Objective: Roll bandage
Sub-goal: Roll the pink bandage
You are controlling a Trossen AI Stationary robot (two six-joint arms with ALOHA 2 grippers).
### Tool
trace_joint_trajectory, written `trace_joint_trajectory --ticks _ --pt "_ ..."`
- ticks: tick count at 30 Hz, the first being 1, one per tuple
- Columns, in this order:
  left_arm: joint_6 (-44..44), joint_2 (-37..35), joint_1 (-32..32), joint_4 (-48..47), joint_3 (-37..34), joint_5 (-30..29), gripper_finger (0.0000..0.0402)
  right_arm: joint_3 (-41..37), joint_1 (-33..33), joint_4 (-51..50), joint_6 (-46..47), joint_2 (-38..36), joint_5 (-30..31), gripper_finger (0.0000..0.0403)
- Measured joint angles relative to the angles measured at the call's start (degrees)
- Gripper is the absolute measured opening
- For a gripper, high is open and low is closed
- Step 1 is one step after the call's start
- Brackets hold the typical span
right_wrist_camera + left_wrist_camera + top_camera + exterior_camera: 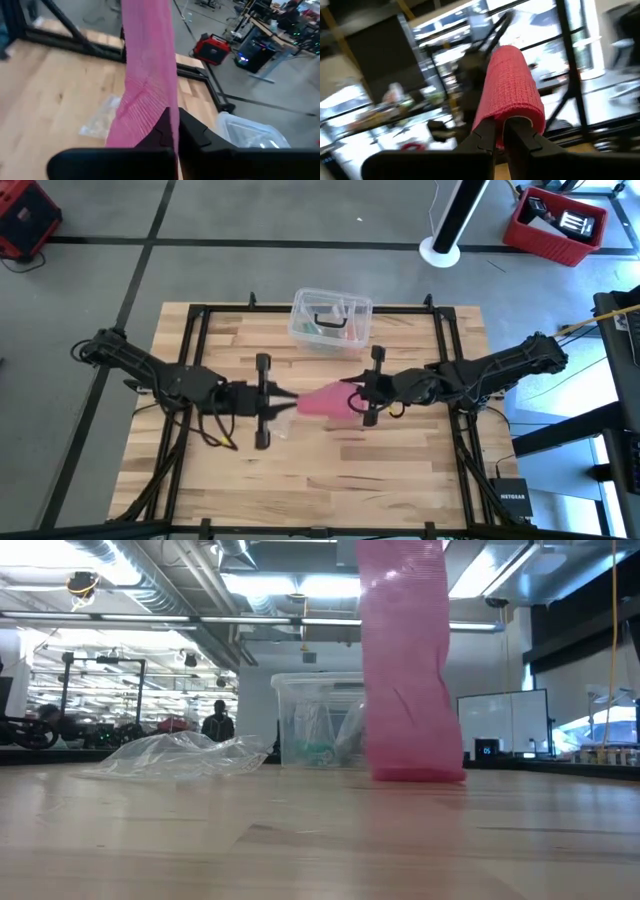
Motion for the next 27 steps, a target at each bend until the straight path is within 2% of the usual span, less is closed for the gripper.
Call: trace_joint_trajectory --ticks 5,8,10,13,17,20,24,27 --pt "2.94 -0.02 0.38 -1.52 0.02 -5.91 0.0013 0.01 0.88 1.46 2.95 -0.07 -2.32 0.0004" --pt "3.18 -0.02 0.64 -1.8 0.02 -6.73 0.0013 0.01 0.8 2.13 8.28 -0.07 -3.08 0.0008" --pt "3.18 -0.02 0.81 -1.8 0.02 -6.98 0.0013 0.0 0.78 2.51 11.04 -0.07 -3.88 0.0024" --pt "3.18 -0.02 0.84 -1.83 0.02 -7.06 0.0013 0.01 0.78 2.49 11.24 -0.07 -4.07 0.0076" --pt "3.16 -0.02 0.79 -1.87 0.04 -7.0 0.0013 1.31 0.8 1.78 10.35 -0.07 -3.2 0.0165" --pt "3.15 -0.02 0.79 -1.91 0.04 -7.04 0.0013 3.65 0.8 -1.79 10.13 -0.1 -3.42 0.0222" --pt "2.93 -0.02 0.79 -1.91 0.04 -7.11 0.0013 7.68 0.84 -11.37 11.24 -0.2 -4.17 0.027" --pt "2.82 -0.02 0.79 -2.29 0.08 -7.11 0.0013 8.98 0.86 -15.61 15.68 -0.22 -5.66 0.0284"
